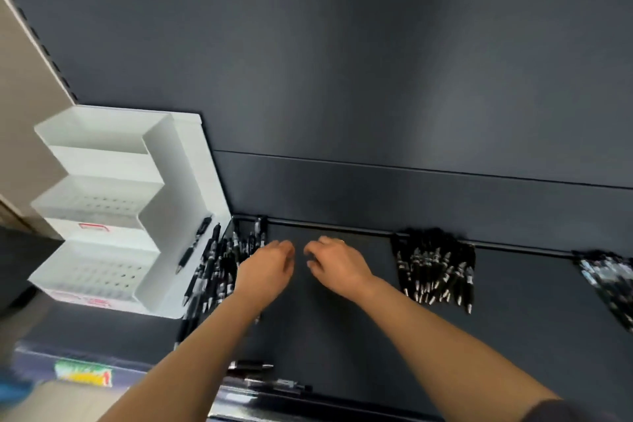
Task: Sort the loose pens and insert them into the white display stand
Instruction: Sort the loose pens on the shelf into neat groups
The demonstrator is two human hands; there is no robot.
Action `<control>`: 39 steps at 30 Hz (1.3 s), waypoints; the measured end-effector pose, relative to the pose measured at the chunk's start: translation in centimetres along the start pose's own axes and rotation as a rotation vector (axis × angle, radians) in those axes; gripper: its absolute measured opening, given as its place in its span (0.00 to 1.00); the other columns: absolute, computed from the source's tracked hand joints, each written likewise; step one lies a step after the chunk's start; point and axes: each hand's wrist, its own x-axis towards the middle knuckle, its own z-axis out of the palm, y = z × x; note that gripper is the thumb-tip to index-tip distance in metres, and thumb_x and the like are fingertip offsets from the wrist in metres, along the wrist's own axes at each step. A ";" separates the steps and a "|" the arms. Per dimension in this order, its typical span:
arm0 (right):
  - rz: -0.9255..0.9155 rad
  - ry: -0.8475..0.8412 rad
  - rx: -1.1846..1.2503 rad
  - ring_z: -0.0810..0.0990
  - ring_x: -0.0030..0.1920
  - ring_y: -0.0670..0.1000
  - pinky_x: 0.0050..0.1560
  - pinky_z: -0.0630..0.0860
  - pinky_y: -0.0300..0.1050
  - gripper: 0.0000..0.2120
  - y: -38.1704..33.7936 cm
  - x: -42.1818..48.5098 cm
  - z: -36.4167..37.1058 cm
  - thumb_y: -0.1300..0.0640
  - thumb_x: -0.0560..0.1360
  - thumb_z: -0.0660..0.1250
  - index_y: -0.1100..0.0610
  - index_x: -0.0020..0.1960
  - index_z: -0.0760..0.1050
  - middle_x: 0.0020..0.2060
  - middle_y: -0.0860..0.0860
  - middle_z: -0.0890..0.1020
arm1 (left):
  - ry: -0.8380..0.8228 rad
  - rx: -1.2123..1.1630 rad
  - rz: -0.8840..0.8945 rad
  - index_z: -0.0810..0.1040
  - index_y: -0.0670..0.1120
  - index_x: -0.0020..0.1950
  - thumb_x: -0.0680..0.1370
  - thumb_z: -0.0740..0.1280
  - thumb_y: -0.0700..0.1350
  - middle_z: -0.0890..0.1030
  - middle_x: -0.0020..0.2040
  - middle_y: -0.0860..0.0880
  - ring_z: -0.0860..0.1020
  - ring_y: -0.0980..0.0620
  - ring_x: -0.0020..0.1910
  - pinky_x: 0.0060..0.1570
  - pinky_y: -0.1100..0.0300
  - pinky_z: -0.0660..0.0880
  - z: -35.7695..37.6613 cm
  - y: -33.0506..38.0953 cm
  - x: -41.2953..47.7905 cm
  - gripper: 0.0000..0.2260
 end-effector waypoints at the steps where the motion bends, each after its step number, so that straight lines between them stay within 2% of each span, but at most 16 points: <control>1: 0.006 -0.037 0.022 0.73 0.60 0.55 0.55 0.74 0.50 0.13 -0.9 0.5 0.5 0.53 0.79 0.59 0.53 0.63 0.72 0.59 0.52 0.75 | -0.005 -0.011 -0.027 0.73 0.46 0.50 0.79 0.58 0.45 0.77 0.48 0.47 0.77 0.45 0.48 0.42 0.51 0.75 -0.2 -1.3 -0.2 0.06; 6: 0.083 -0.160 0.142 0.75 0.59 0.54 0.57 0.74 0.48 0.14 -3.9 2.9 2.3 0.53 0.79 0.60 0.53 0.63 0.73 0.58 0.52 0.75 | -0.017 -0.086 -0.150 0.74 0.49 0.54 0.77 0.59 0.44 0.76 0.52 0.50 0.77 0.47 0.49 0.46 0.52 0.75 -0.7 -5.9 -1.0 0.08; 10: 0.125 -0.177 0.186 0.75 0.58 0.54 0.57 0.74 0.49 0.15 -5.7 4.6 3.3 0.54 0.78 0.60 0.53 0.64 0.73 0.58 0.52 0.75 | 0.018 -0.120 -0.182 0.74 0.49 0.55 0.77 0.61 0.44 0.76 0.52 0.51 0.77 0.49 0.50 0.44 0.53 0.75 -0.7 -7.6 -1.3 0.08; 14: 0.247 -0.097 0.183 0.78 0.55 0.57 0.48 0.75 0.48 0.12 -7.4 7.0 3.9 0.53 0.77 0.61 0.56 0.58 0.75 0.56 0.54 0.77 | 0.039 -0.123 -0.223 0.73 0.50 0.55 0.77 0.60 0.44 0.75 0.51 0.52 0.76 0.50 0.49 0.41 0.56 0.72 -0.8 -8.9 -1.6 0.08; 17: 0.358 -0.127 0.179 0.79 0.53 0.58 0.42 0.73 0.46 0.13 -8.5 8.6 4.5 0.51 0.76 0.64 0.58 0.56 0.73 0.53 0.55 0.77 | 0.051 -0.127 -0.235 0.74 0.51 0.55 0.77 0.60 0.45 0.75 0.50 0.53 0.76 0.51 0.49 0.43 0.57 0.73 -1.0 -9.7 -1.6 0.08; 20: 0.488 -0.185 0.266 0.78 0.44 0.55 0.37 0.72 0.44 0.09 -9.1 10.0 5.2 0.52 0.75 0.66 0.57 0.43 0.70 0.44 0.53 0.77 | 0.054 -0.134 -0.235 0.74 0.51 0.56 0.77 0.60 0.46 0.75 0.51 0.54 0.76 0.52 0.50 0.43 0.57 0.73 -1.2 -10.0 -1.4 0.08; 22: 0.543 -0.186 0.339 0.76 0.39 0.53 0.33 0.69 0.42 0.12 -8.9 10.6 5.3 0.54 0.74 0.65 0.56 0.36 0.66 0.37 0.51 0.74 | 0.043 -0.139 -0.237 0.74 0.51 0.56 0.78 0.60 0.46 0.75 0.51 0.54 0.76 0.52 0.51 0.44 0.57 0.73 -1.2 -10.1 -1.2 0.09; 26: 0.564 -0.151 0.478 0.75 0.34 0.53 0.35 0.70 0.42 0.07 -7.5 10.7 4.6 0.60 0.73 0.63 0.58 0.36 0.70 0.34 0.54 0.76 | 0.011 -0.134 -0.223 0.74 0.51 0.56 0.78 0.59 0.46 0.75 0.52 0.53 0.75 0.50 0.52 0.45 0.55 0.75 -0.9 -9.6 -0.7 0.09; 29: 0.580 -0.141 0.586 0.75 0.31 0.52 0.35 0.74 0.44 0.09 -6.0 9.6 4.2 0.63 0.72 0.62 0.58 0.33 0.71 0.29 0.54 0.76 | -0.009 -0.142 -0.212 0.74 0.50 0.56 0.78 0.59 0.45 0.74 0.52 0.52 0.76 0.50 0.51 0.46 0.53 0.75 -0.6 -8.8 0.2 0.09; 32: 0.589 -0.133 0.598 0.78 0.31 0.51 0.32 0.76 0.42 0.02 -4.5 8.5 4.1 0.63 0.72 0.63 0.58 0.41 0.72 0.33 0.55 0.79 | -0.020 -0.102 -0.181 0.74 0.49 0.57 0.78 0.59 0.45 0.75 0.52 0.50 0.75 0.48 0.52 0.46 0.53 0.75 -0.2 -7.9 1.1 0.09; 35: 0.569 -0.212 0.507 0.78 0.31 0.50 0.29 0.77 0.41 0.10 -3.6 7.6 3.9 0.61 0.72 0.64 0.56 0.54 0.70 0.37 0.55 0.79 | -0.038 0.053 -0.132 0.72 0.50 0.62 0.78 0.59 0.46 0.74 0.56 0.49 0.72 0.48 0.58 0.50 0.53 0.73 0.4 -7.4 1.7 0.13; 37: 0.532 -0.276 0.418 0.79 0.33 0.51 0.33 0.78 0.43 0.15 -3.4 7.2 3.8 0.60 0.72 0.64 0.55 0.58 0.68 0.37 0.55 0.80 | -0.063 0.174 -0.110 0.70 0.51 0.65 0.78 0.58 0.48 0.73 0.60 0.49 0.69 0.46 0.61 0.54 0.53 0.70 0.8 -7.1 2.2 0.15; 39: 0.509 -0.297 0.345 0.81 0.38 0.53 0.37 0.79 0.45 0.18 -3.4 7.0 3.8 0.59 0.71 0.64 0.54 0.60 0.67 0.42 0.55 0.81 | -0.090 0.276 -0.107 0.69 0.51 0.66 0.78 0.58 0.49 0.72 0.62 0.48 0.68 0.45 0.63 0.57 0.52 0.68 1.1 -6.7 2.9 0.16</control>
